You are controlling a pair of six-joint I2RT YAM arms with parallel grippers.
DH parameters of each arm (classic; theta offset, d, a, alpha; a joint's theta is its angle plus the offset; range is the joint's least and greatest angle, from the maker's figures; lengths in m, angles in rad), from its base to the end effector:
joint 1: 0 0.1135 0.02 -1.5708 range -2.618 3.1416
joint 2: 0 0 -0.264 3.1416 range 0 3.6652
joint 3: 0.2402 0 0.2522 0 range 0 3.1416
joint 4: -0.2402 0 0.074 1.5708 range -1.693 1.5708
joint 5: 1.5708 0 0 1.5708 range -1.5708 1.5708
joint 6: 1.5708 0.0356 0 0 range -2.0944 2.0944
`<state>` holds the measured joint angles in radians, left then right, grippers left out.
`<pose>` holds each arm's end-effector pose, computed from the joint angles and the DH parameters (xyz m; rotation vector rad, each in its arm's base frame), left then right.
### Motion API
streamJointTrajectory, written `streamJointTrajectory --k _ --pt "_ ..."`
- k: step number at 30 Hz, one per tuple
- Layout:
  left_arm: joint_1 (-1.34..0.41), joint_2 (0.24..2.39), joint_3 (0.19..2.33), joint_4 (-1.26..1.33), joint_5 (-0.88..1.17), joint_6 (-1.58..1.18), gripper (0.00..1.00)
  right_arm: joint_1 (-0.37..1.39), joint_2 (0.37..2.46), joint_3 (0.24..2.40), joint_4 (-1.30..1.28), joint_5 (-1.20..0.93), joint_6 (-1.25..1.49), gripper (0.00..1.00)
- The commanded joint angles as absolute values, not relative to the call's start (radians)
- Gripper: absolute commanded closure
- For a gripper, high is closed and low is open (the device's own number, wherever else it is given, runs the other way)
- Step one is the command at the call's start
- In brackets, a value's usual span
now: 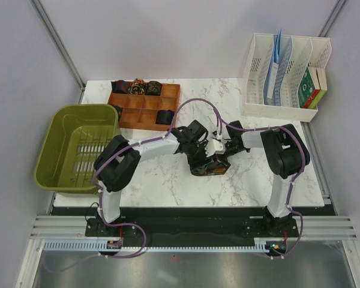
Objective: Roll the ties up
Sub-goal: Roll the tie at the center of the board.
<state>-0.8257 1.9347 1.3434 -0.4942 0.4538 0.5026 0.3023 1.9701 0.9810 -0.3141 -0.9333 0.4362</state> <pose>0.2599 -0.3048 0.1797 1.7525 1.9931 -0.7093 0.3089 0.1263 0.0932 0.0020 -2.7019 -1.3974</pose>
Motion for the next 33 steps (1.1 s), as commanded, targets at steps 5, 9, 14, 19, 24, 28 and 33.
streamJointTrajectory --k 5,9,14,19,24,28,33 --pt "-0.910 2.023 1.350 -0.457 0.416 0.460 0.47 0.319 1.942 0.994 -0.285 -0.836 0.383 0.94" --pt "-0.933 2.036 1.324 -0.469 0.351 0.480 0.53 0.302 1.933 1.038 -0.334 -0.856 0.371 0.82" --pt "-0.937 2.059 1.312 -0.500 0.304 0.492 0.58 0.233 1.913 1.095 -0.483 -0.885 0.324 0.58" --pt "-0.937 2.085 1.315 -0.526 0.305 0.495 0.60 0.173 1.864 1.109 -0.627 -0.917 0.256 0.46" --pt "-0.939 2.112 1.345 -0.548 0.301 0.500 0.59 0.161 1.829 1.080 -0.623 -0.959 0.277 0.36" --pt "-0.939 2.131 1.379 -0.568 0.301 0.506 0.59 0.176 1.827 1.031 -0.574 -0.976 0.307 0.36" --pt "-0.939 2.149 1.400 -0.580 0.302 0.508 0.59 0.198 1.862 0.993 -0.526 -0.966 0.308 0.41"
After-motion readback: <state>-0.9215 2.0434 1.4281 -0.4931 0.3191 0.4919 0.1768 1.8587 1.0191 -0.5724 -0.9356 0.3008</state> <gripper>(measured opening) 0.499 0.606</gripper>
